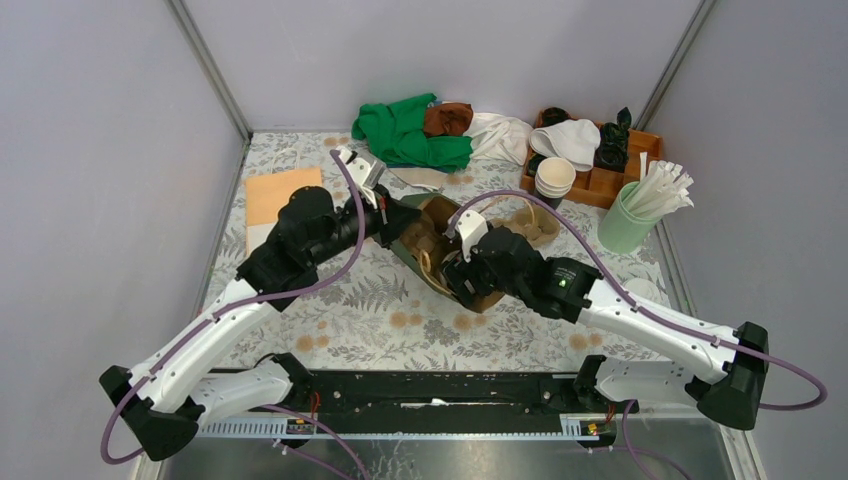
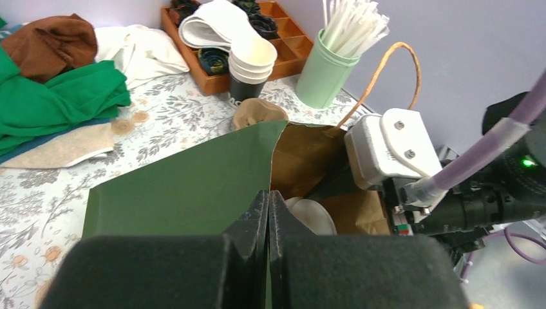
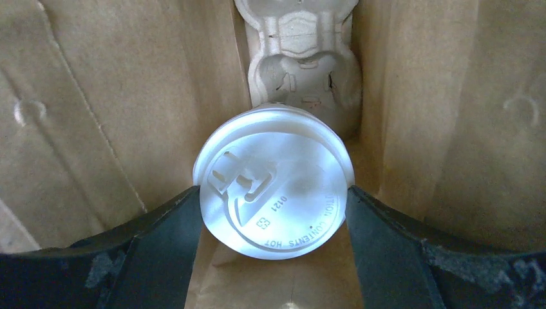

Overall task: Pack the takeout coffee
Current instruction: Place the coffee cup on the cup tray.

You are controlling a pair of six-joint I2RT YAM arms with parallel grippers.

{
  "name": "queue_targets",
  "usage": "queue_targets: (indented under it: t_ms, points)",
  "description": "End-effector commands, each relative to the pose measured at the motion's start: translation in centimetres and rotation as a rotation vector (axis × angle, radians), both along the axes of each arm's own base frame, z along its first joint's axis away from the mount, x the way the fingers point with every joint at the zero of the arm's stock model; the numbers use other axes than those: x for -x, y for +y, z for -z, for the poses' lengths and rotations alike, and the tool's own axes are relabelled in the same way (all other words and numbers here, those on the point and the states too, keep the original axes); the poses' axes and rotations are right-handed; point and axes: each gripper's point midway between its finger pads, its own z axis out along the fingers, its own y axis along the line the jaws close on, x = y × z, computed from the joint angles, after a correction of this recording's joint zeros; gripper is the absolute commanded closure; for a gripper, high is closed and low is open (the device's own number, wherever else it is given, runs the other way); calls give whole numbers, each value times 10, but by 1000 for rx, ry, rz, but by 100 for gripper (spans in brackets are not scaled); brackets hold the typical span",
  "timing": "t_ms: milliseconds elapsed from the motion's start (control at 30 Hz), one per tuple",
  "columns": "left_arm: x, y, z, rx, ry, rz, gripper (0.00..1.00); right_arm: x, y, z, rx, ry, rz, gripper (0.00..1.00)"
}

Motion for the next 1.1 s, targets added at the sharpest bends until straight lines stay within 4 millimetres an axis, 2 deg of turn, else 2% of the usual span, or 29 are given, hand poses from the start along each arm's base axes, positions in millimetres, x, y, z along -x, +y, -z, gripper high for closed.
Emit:
queue_targets:
  t_ms: [0, 167, 400, 567, 700, 867, 1067]
  points:
    - [15, -15, -42, 90, -103, 126, 100, -5, 4, -9, -79, -47, 38, 52]
    - [21, -15, -25, 45, -62, 151, 100, -14, 6, -16, -135, -96, 81, 51]
    - [27, -17, -16, 19, -28, 188, 100, -23, 3, -13, -139, -146, 107, 52]
    - [28, -17, -14, 12, -19, 193, 100, -26, 2, -2, -106, -109, 94, 52]
    - [32, -17, -11, 5, -4, 206, 100, -32, -4, -2, -112, -83, 116, 52]
    - [35, -15, -6, -7, 11, 211, 100, -29, -2, 2, -129, -49, 107, 52]
    - [25, -16, -10, -3, -2, 176, 100, -22, 5, 4, -159, -7, 82, 52]
